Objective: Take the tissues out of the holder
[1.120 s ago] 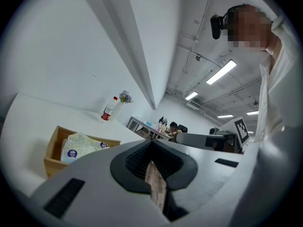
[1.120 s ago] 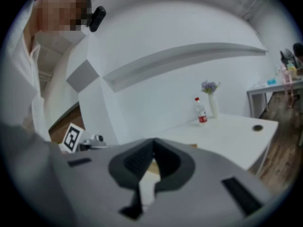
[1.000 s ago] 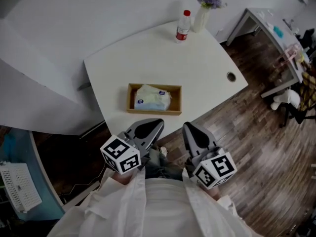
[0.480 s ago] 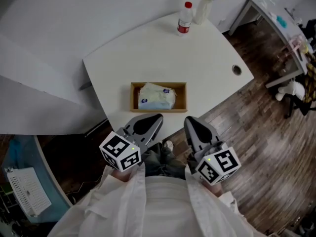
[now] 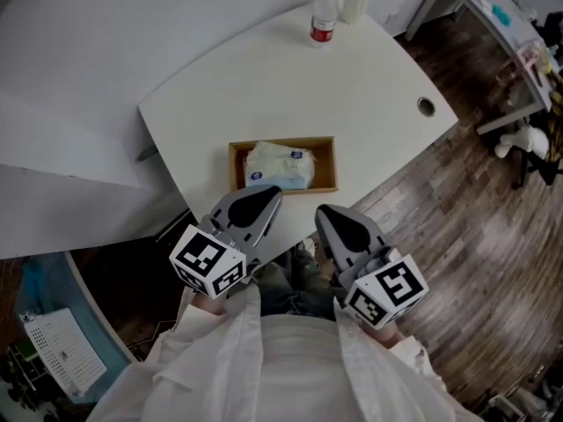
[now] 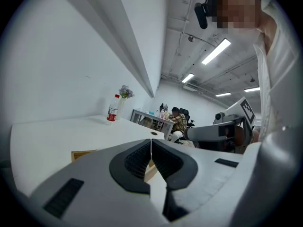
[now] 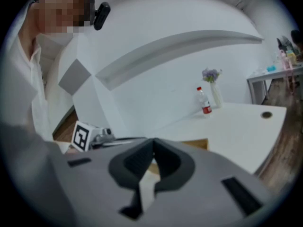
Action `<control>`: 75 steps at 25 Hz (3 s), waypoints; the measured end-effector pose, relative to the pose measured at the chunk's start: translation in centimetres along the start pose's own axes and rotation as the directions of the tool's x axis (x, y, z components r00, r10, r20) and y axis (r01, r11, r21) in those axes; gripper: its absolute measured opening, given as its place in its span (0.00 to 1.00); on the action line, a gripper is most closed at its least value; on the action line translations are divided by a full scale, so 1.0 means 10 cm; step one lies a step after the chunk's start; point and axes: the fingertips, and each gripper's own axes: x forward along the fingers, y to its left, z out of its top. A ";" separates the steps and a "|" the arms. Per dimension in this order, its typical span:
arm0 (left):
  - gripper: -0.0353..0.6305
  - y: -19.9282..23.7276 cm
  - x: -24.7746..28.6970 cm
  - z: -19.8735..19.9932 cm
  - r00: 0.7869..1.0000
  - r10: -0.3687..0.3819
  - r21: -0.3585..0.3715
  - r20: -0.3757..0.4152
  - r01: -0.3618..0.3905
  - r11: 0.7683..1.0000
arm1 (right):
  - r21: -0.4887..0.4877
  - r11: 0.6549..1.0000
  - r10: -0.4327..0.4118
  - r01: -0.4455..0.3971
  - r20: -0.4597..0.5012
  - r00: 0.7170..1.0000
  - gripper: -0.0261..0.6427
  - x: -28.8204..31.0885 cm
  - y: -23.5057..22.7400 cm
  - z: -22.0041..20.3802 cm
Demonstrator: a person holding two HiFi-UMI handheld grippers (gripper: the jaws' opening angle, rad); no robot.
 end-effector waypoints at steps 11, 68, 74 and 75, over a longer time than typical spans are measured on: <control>0.07 0.37 0.00 0.01 0.993 0.072 0.093 -0.094 -0.064 0.994 | 0.035 0.999 -0.008 0.010 -0.046 0.999 0.06 0.12 -0.10 -0.16; 0.31 0.91 0.40 -0.67 0.814 0.247 0.415 -0.525 -0.008 0.910 | 0.173 0.985 -0.011 0.015 -0.023 1.000 0.06 0.33 -0.38 -0.22; 0.20 0.86 0.47 -0.70 0.817 0.231 0.403 -0.528 0.001 0.915 | 0.179 0.984 -0.010 0.015 -0.029 1.000 0.06 0.35 -0.42 -0.23; 0.19 0.85 0.46 -0.69 0.819 0.226 0.397 -0.528 0.003 0.918 | 0.179 0.984 -0.008 0.012 -0.026 1.000 0.06 0.35 -0.40 -0.22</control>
